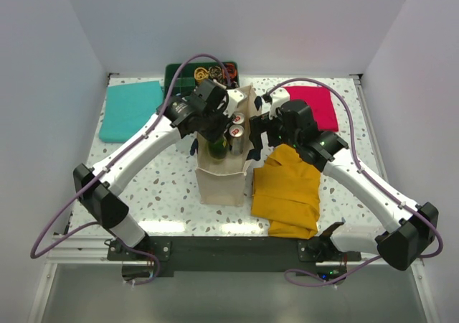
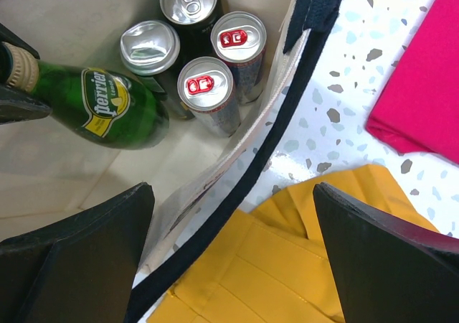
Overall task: Take the beverage out of the canvas bag
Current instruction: Take out the drink from the canvas bag.
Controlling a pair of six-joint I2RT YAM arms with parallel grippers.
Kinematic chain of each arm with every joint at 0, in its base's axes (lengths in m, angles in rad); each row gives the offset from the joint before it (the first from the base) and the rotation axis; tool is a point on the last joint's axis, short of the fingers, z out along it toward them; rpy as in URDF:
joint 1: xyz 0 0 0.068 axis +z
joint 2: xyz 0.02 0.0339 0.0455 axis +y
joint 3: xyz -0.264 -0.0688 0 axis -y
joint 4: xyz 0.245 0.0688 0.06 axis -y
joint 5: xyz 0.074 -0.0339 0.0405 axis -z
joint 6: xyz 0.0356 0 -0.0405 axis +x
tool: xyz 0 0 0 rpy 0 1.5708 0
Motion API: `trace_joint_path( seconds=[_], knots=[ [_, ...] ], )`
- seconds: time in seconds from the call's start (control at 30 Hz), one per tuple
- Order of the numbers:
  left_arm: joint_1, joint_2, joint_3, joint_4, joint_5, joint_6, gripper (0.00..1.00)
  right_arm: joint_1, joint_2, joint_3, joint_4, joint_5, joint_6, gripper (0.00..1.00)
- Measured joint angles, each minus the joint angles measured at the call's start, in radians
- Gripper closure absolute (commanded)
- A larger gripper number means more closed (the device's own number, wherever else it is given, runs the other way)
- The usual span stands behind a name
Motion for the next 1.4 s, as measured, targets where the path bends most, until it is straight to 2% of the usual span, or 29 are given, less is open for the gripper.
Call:
trace_joint_path(
  seconds=[0.3, 0.7, 0.73, 0.77, 0.83, 0.9, 0.93, 1.03, 1.17, 1.33, 1.4],
  knots=[
    [0.0, -0.004, -0.006, 0.0, 0.015, 0.0, 1.0, 0.0, 0.0, 0.0, 0.0, 0.0, -0.001, 0.02],
    [0.0, 0.078, -0.053, 0.008, 0.06, 0.008, 1.0, 0.0, 0.0, 0.0, 0.0, 0.0, -0.003, 0.02],
    [0.0, 0.079, -0.053, 0.009, 0.063, 0.008, 0.97, 0.0, 0.0, 0.0, 0.0, 0.0, -0.003, 0.02],
    [0.0, 0.081, -0.053, 0.012, 0.067, 0.008, 0.83, 0.0, 0.0, 0.0, 0.0, 0.0, -0.003, 0.02],
    [0.0, 0.082, -0.053, 0.02, 0.074, 0.008, 0.83, 0.0, 0.0, 0.0, 0.0, 0.0, -0.003, 0.02],
    [0.0, 0.085, -0.053, 0.031, 0.08, 0.007, 0.71, 0.0, 0.0, 0.0, 0.0, 0.0, -0.003, 0.02],
    [0.0, 0.086, -0.053, 0.034, 0.083, 0.007, 0.68, 0.0, 0.0, 0.0, 0.0, 0.0, -0.004, 0.02],
    [0.0, 0.088, -0.053, 0.04, 0.089, 0.007, 0.68, 0.0, 0.0, 0.0, 0.0, 0.0, -0.004, 0.02],
    [0.0, 0.09, -0.053, 0.04, 0.089, 0.007, 0.62, 0.0, 0.0, 0.0, 0.0, 0.0, -0.007, 0.02],
    [0.0, 0.101, -0.053, 0.041, 0.088, 0.007, 0.6, 0.0, 0.0, 0.0, 0.0, 0.0, -0.01, 0.02],
    [0.0, 0.109, -0.054, 0.041, 0.088, 0.007, 0.55, 0.0, 0.0, 0.0, 0.0, 0.0, -0.01, 0.02]
  ],
)
